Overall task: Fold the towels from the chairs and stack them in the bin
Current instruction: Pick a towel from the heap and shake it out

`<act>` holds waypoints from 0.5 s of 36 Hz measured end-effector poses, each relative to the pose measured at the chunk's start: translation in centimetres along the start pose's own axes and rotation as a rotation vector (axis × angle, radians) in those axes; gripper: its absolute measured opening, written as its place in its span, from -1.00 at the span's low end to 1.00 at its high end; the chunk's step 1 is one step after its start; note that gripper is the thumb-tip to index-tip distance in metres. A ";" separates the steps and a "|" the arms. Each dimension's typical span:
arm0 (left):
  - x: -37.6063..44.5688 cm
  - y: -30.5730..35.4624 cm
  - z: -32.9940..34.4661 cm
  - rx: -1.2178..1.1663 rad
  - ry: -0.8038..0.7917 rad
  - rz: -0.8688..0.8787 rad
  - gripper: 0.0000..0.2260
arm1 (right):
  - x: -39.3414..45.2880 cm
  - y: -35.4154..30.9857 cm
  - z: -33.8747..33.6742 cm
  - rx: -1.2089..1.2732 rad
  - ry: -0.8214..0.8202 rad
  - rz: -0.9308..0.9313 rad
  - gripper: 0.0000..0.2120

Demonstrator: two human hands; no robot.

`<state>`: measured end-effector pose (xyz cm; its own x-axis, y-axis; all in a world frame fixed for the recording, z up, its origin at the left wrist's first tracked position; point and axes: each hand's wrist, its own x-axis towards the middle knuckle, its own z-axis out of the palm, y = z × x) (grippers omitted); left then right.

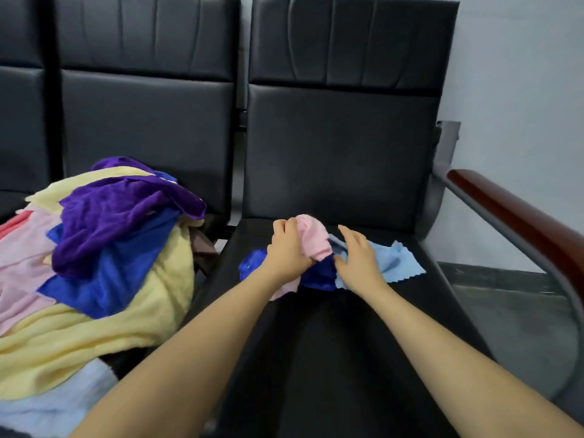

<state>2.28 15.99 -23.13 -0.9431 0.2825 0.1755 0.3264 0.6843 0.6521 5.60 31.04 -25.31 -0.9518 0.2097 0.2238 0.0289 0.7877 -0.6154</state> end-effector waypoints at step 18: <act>-5.8 1.4 0.5 -0.152 0.121 0.040 -0.83 | -6.4 -0.3 -1.3 0.494 -0.016 -0.067 -0.65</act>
<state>8.21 15.63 -23.55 -0.9335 0.2182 0.2846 0.3586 0.5620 0.7453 12.03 30.22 -25.56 -0.9512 0.1564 0.2660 -0.1769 0.4300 -0.8853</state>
